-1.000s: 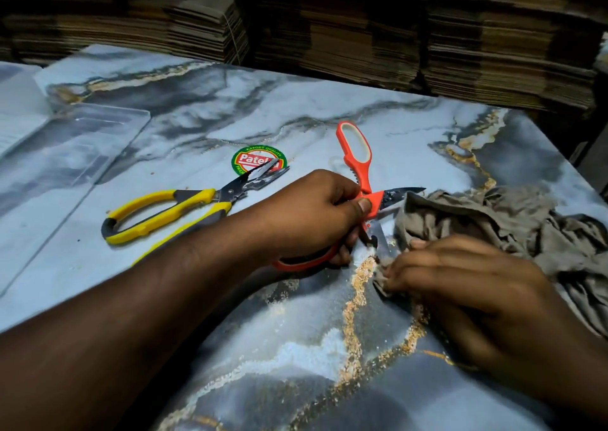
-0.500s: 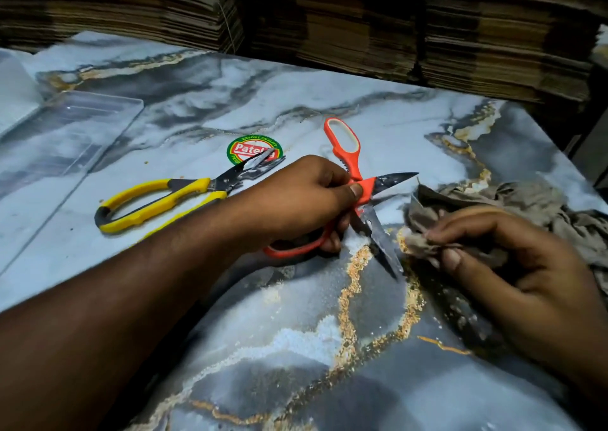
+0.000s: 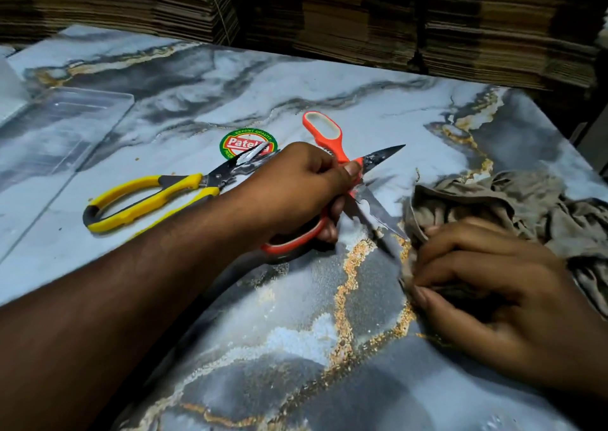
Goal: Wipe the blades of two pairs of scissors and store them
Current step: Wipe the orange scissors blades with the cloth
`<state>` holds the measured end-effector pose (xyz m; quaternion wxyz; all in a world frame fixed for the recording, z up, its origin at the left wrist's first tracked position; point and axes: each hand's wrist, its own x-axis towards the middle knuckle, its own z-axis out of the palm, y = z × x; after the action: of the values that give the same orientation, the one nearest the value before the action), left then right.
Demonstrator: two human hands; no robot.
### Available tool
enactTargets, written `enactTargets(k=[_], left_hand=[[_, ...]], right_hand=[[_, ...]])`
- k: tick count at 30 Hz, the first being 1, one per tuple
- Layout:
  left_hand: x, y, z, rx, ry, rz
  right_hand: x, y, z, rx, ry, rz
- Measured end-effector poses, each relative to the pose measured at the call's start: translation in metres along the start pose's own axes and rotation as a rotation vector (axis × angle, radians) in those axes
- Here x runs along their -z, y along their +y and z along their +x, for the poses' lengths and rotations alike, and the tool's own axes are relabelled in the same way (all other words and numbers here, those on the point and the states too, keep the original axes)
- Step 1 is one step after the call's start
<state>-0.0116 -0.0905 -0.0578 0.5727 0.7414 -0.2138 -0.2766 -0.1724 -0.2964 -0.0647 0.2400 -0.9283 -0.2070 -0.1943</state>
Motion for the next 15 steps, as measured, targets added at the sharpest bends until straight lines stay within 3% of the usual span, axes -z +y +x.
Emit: enactTargets(k=[7, 12, 15], left_hand=[[-0.006, -0.007, -0.001, -0.053, 0.051, -0.082], [-0.007, -0.005, -0.006, -0.094, 0.069, -0.214], [-0.008, -0.006, -0.007, -0.137, 0.110, -0.248]], right_hand=[[0.004, -0.003, 0.010, -0.257, 0.422, 0.002], [-0.008, -0.006, 0.018, -0.292, 0.274, 0.193], [-0.008, -0.008, 0.019, -0.409, 0.317, 0.246]])
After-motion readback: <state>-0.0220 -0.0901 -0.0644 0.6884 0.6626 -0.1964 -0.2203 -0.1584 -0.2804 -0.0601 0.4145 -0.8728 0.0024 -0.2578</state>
